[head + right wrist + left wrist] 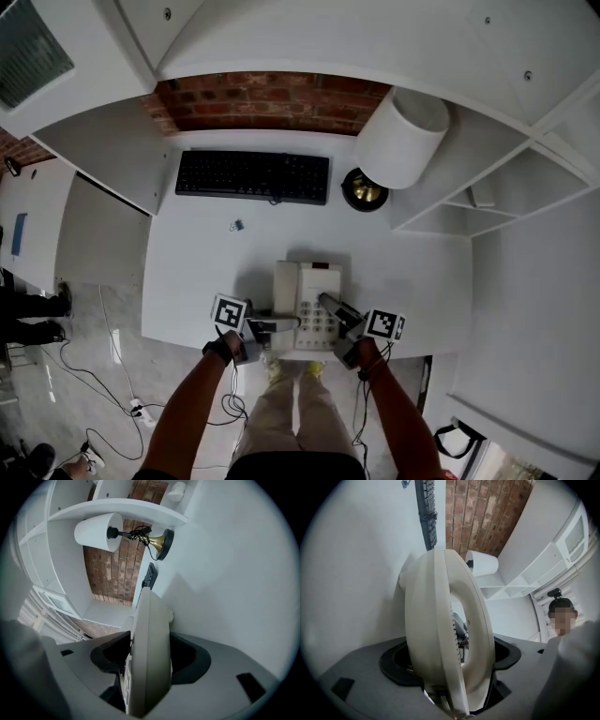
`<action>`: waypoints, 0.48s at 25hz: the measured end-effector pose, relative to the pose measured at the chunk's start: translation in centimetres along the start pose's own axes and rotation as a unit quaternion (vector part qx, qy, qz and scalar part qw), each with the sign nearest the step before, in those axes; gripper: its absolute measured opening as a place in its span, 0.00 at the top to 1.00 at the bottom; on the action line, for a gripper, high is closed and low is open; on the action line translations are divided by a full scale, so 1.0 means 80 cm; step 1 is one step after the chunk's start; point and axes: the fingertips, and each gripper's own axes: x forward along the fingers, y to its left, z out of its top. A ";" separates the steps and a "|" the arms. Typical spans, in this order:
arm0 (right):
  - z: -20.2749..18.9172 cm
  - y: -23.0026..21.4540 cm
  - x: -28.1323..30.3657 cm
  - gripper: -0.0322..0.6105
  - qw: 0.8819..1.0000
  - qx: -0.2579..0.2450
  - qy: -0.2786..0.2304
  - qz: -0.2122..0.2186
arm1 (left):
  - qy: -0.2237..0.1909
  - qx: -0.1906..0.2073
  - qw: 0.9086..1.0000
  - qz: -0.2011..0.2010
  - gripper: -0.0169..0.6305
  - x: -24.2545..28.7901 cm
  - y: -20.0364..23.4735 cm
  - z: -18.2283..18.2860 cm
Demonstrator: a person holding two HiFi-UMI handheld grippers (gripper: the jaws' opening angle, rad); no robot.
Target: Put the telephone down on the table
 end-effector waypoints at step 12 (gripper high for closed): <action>0.000 0.002 -0.015 0.60 0.996 -0.079 0.024 -0.040 | -0.016 0.006 1.000 0.007 0.33 -0.005 0.001 -0.003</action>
